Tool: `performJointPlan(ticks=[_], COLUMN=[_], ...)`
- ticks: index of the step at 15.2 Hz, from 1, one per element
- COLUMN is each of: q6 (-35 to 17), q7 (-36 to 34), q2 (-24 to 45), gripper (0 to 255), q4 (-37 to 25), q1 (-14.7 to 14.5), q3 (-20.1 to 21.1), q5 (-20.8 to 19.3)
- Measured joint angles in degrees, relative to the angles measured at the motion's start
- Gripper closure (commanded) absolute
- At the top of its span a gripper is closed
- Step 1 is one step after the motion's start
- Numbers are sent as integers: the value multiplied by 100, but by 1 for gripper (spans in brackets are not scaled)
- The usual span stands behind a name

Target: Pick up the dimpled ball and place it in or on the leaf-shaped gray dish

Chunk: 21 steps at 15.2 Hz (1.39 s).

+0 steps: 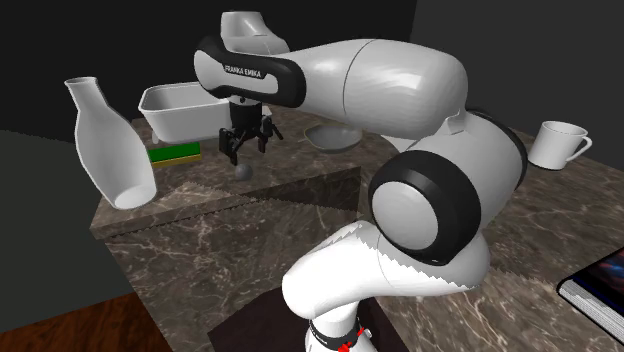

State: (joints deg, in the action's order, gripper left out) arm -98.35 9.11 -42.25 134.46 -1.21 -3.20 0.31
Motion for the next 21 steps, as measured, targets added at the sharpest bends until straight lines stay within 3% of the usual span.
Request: performJointPlan(ticks=[3,10,21], q6=[319,2057,1733], q7=[-173,-1104,-1200], q2=[-24,-81,-346], gripper=[0,0,0], q4=[-145,-978,-295], q1=[1,12,2], q3=[96,545,632], q5=[53,416,494])
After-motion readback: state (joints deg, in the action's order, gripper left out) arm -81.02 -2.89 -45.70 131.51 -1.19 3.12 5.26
